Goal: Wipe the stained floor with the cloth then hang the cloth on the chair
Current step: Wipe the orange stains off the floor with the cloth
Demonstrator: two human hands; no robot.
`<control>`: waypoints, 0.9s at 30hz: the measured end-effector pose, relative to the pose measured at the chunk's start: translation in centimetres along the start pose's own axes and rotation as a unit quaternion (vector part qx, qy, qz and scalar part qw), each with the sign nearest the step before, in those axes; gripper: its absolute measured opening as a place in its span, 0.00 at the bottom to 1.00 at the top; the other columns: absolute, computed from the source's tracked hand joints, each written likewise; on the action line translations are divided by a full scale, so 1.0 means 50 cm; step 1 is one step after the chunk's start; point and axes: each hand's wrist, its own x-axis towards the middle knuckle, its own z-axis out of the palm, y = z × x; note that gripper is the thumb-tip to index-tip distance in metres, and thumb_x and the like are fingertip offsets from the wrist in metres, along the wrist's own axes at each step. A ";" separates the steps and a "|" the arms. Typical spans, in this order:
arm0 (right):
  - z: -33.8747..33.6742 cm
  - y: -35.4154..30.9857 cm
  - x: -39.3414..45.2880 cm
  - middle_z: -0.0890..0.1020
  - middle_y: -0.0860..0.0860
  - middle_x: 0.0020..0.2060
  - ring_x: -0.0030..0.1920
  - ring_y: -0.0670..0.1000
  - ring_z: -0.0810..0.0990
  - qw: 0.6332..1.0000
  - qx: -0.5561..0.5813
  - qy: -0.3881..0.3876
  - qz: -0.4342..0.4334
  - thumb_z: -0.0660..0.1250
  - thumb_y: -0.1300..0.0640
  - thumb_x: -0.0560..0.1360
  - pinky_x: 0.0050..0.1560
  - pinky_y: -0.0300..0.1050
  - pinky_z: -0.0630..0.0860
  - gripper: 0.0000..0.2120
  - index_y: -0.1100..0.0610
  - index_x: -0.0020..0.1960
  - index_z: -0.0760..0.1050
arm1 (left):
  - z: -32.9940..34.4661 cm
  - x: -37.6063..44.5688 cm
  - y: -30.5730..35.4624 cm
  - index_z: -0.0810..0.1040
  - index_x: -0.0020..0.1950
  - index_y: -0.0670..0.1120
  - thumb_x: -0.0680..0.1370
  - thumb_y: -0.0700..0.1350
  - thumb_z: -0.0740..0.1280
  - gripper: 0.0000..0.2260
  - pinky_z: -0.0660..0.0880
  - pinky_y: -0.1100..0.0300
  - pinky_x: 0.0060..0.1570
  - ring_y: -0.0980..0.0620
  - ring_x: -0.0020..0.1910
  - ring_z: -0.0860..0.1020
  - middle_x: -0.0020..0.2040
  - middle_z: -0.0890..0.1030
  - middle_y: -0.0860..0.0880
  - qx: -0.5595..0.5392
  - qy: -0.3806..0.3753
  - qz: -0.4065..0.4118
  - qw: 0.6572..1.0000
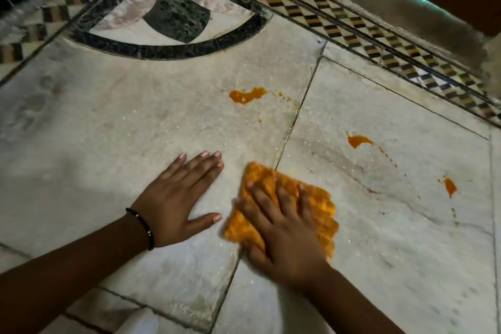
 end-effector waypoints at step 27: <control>-0.076 0.204 0.291 0.45 0.45 0.78 0.77 0.58 0.44 0.953 0.082 0.070 0.282 0.42 0.29 0.73 0.70 0.69 0.41 0.33 0.37 0.76 0.46 | -0.021 0.122 -0.074 0.50 0.76 0.38 0.67 0.78 0.44 0.52 0.46 0.44 0.72 0.45 0.76 0.49 0.77 0.49 0.41 0.025 0.034 -0.192 0.981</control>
